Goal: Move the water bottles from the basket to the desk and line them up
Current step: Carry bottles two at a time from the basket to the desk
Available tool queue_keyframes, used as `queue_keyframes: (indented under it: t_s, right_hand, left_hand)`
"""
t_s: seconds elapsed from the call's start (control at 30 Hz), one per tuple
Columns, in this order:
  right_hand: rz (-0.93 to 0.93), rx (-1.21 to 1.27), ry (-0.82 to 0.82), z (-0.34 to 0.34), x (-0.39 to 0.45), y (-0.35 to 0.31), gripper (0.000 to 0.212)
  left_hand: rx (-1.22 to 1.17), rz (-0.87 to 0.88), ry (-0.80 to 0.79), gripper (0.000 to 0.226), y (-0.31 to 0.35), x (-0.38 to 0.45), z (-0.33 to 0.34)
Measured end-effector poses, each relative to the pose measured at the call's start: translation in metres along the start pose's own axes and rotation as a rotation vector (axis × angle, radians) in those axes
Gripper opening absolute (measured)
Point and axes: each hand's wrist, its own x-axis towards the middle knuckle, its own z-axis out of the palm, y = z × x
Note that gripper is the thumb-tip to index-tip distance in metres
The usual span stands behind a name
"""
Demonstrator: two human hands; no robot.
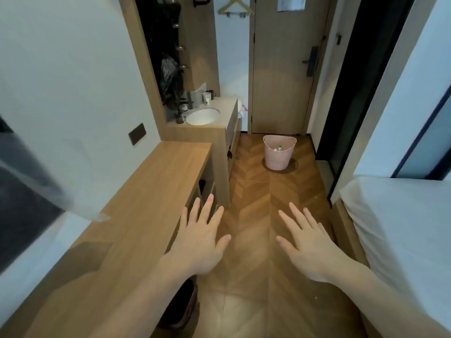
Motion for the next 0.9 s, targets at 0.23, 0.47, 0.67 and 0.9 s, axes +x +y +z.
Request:
queue_keyframes:
  t_s: [0.23, 0.47, 0.67, 0.9]
  right_hand:
    - [-0.047, -0.019, -0.028, -0.04, 0.128, 0.059, 0.072]
    - [-0.097, -0.041, -0.072, -0.072, 0.247, 0.08, 0.073]
    - [-0.06, -0.06, -0.054, -0.092, 0.37, 0.102, 0.077]
    - [0.039, -0.055, -0.025, -0.124, 0.49, 0.148, 0.081]
  left_hand:
    - [0.008, -0.072, 0.002, 0.076, 0.009, 0.126, 0.006]
    - [0.028, -0.134, -0.002, 0.076, -0.007, 0.228, 0.004]
    - [-0.036, -0.128, -0.021, 0.075, -0.036, 0.36, 0.018]
    - [-0.04, -0.013, -0.043, 0.082, -0.051, 0.537, 0.022]
